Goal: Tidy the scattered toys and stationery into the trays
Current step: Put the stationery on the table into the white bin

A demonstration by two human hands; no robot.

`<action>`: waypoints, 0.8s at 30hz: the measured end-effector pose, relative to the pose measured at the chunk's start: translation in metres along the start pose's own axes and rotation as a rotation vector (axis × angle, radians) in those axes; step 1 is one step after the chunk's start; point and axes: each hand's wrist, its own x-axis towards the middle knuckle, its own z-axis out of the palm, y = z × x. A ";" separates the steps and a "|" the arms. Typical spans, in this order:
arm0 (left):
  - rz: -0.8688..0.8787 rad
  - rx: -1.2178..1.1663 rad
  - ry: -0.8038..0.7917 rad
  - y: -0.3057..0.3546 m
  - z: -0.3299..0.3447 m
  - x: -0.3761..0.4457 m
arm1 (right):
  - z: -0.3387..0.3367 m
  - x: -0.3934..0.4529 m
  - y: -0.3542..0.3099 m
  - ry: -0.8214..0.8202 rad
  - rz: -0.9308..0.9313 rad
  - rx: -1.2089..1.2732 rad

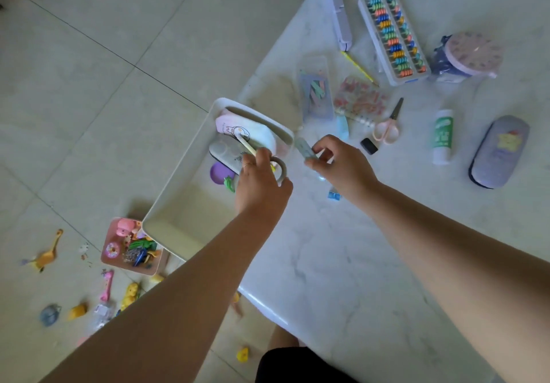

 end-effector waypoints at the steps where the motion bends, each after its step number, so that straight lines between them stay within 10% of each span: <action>1: -0.041 0.008 0.023 -0.010 -0.008 0.002 | 0.006 0.006 -0.016 -0.015 -0.032 0.024; 9: -0.235 0.183 -0.069 -0.053 -0.023 0.004 | 0.026 0.037 -0.054 0.018 -0.091 0.141; 15: -0.015 0.079 0.009 -0.016 0.002 -0.011 | -0.004 0.013 0.030 0.091 0.140 0.106; 24: 0.213 0.074 -0.331 0.027 0.092 -0.024 | -0.002 -0.004 0.109 -0.069 0.163 -0.119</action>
